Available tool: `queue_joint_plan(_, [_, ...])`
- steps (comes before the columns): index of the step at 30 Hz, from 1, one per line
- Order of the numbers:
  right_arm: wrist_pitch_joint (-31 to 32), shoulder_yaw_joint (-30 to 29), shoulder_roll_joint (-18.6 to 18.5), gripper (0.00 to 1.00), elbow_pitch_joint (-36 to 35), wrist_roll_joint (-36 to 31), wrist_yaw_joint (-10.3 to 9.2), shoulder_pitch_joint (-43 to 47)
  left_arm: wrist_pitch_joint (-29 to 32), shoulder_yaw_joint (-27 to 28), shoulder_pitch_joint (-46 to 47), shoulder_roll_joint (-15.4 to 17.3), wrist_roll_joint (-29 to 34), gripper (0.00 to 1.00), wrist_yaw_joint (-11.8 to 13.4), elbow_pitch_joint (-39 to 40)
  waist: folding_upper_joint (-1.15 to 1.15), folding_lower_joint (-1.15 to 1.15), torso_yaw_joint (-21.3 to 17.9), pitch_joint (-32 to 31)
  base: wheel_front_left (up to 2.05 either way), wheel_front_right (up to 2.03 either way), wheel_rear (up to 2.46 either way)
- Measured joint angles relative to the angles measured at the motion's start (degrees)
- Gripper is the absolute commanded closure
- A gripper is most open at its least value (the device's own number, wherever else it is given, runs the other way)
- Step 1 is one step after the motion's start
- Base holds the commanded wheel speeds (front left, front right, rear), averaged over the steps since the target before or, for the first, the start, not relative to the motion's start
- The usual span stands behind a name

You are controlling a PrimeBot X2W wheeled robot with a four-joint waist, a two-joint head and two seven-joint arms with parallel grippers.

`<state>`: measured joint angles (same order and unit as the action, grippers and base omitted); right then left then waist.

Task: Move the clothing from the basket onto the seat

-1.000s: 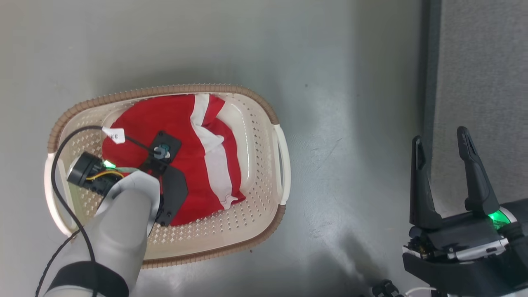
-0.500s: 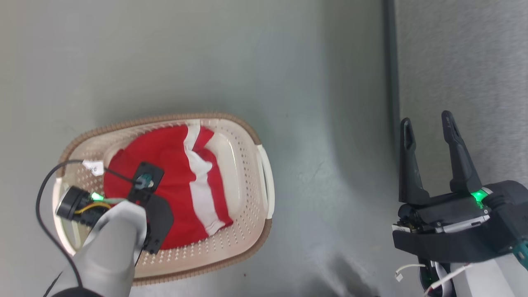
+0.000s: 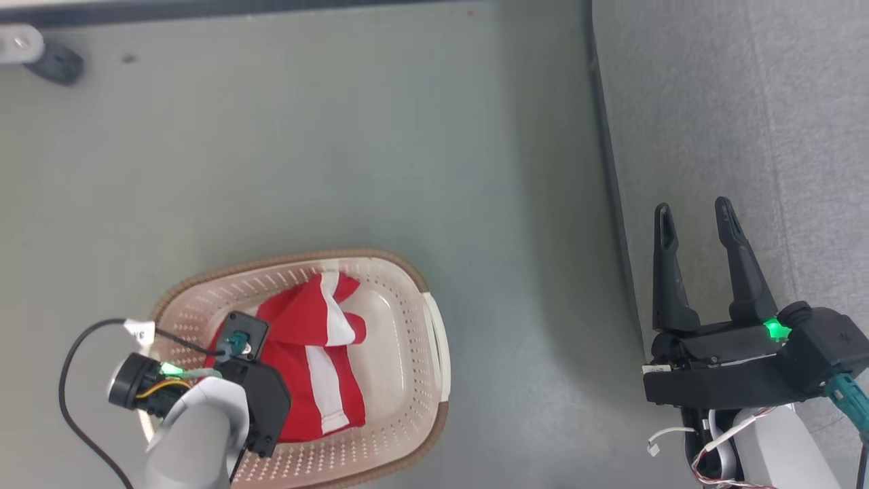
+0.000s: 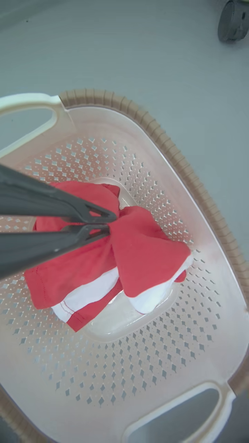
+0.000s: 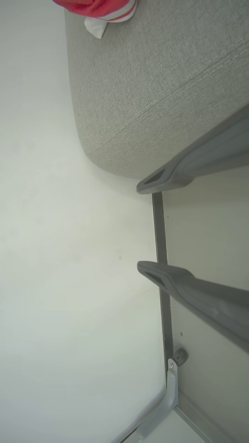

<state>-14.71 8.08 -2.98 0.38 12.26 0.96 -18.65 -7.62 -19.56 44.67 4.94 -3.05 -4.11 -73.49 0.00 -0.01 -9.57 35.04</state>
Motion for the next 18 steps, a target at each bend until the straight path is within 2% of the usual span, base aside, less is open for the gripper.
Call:
queue_joint_plan(8, [0.0, -0.3, 0.0, 0.0, 3.4, 1.7, 0.0, -0.3, -5.0, -0.4, -2.3, -0.7, -0.1, 1.0, -1.0, 1.1, 0.0, 0.0, 1.4, -5.9, 0.0, 0.0, 0.0])
queue_joint_plan(18, [0.0, -1.2, 0.0, 0.0, 7.2, 1.9, 0.64, 1.9, -6.7, -1.6, -7.5, -0.8, -0.2, 1.0, -1.5, 5.3, 0.0, 0.0, 3.6, -14.4, 0.0, 0.0, 0.0])
